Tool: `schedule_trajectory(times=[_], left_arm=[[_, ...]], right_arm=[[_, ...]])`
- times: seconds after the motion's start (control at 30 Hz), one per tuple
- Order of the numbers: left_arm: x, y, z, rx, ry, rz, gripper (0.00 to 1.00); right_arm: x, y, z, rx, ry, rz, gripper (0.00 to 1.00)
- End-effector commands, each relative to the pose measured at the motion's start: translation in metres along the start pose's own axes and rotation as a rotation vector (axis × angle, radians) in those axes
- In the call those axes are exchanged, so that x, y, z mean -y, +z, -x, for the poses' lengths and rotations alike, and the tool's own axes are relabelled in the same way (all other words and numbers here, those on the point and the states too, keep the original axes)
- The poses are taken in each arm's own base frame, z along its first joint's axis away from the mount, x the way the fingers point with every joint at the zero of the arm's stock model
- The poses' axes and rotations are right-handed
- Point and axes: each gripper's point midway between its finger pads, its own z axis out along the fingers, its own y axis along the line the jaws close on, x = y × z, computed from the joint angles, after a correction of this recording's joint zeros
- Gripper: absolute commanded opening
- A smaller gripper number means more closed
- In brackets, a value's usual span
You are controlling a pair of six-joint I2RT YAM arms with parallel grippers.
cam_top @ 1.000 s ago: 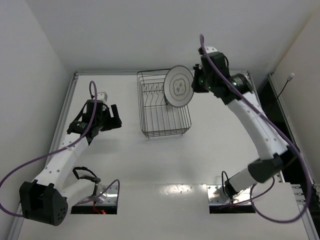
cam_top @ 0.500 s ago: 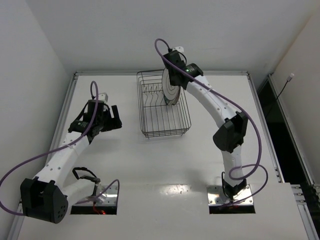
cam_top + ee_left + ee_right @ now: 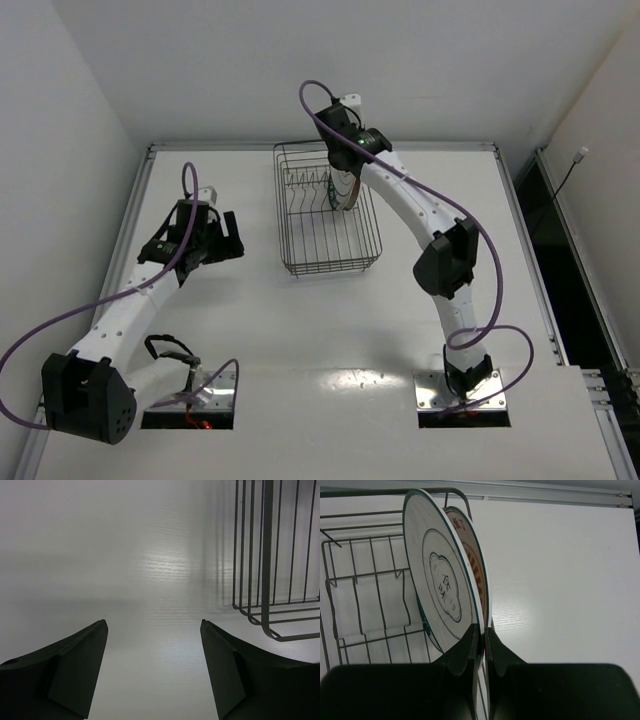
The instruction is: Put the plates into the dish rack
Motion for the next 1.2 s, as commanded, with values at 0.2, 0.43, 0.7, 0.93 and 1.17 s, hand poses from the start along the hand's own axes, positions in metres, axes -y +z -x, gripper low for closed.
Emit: schedule_trajectory(times=[0.2, 0.43, 0.7, 0.93, 1.17], left_arm=[[0.004, 0.001, 0.001, 0.005, 0.004, -0.015, 0.72], [0.006, 0.001, 0.001, 0.002, 0.004, -0.024, 0.72], [0.005, 0.001, 0.001, 0.002, 0.014, -0.024, 0.72], [0.005, 0.001, 0.001, 0.002, 0.014, -0.024, 0.72], [0.009, -0.002, 0.001, 0.003, 0.013, -0.047, 0.72]], right_arm=[[-0.024, 0.008, 0.009, 0.038, 0.054, 0.028, 0.0], [-0.054, 0.029, -0.039, -0.094, 0.009, 0.11, 0.0], [-0.072, 0.007, -0.054, -0.167, 0.037, 0.247, 0.0], [-0.046, -0.046, -0.032, -0.142, 0.081, 0.325, 0.2], [0.023, -0.107, -0.008, -0.088, 0.11, 0.335, 1.0]])
